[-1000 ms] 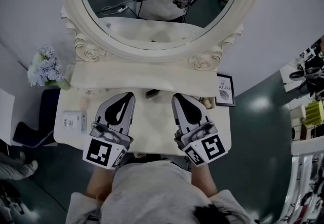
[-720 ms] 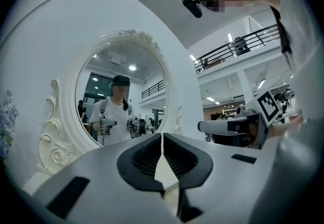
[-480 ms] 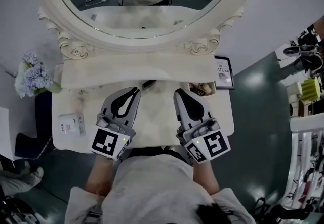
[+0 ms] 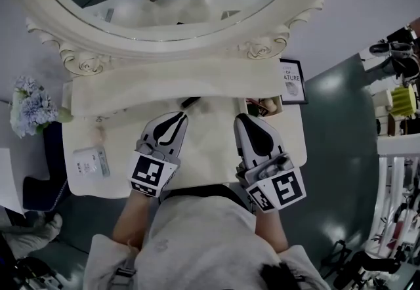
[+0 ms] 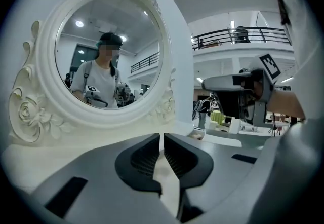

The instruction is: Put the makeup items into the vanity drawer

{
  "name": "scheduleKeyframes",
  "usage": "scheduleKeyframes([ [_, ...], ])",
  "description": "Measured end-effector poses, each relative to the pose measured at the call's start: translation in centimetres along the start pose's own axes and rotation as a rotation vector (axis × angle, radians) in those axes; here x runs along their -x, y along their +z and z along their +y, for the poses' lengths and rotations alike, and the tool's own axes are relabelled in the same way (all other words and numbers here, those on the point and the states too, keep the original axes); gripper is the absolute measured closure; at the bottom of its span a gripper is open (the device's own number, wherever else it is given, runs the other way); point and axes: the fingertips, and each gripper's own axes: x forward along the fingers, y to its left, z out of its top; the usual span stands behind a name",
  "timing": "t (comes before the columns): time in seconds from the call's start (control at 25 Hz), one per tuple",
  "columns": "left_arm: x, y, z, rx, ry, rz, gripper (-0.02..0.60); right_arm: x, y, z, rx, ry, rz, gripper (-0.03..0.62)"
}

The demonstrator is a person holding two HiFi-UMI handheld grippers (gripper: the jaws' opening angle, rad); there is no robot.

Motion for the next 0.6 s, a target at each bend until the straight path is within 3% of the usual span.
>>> scheduleKeyframes([
  [0.36, -3.2, -7.1, 1.4, -0.009, -0.011, 0.201, 0.459, 1.1, -1.2, -2.2, -0.011, -0.073, 0.041, 0.568],
  [0.6, -5.0, -10.5, 2.5, -0.043, 0.005, 0.283, 0.416, 2.7, -1.9, -3.6, -0.016, -0.137, 0.068, 0.568],
])
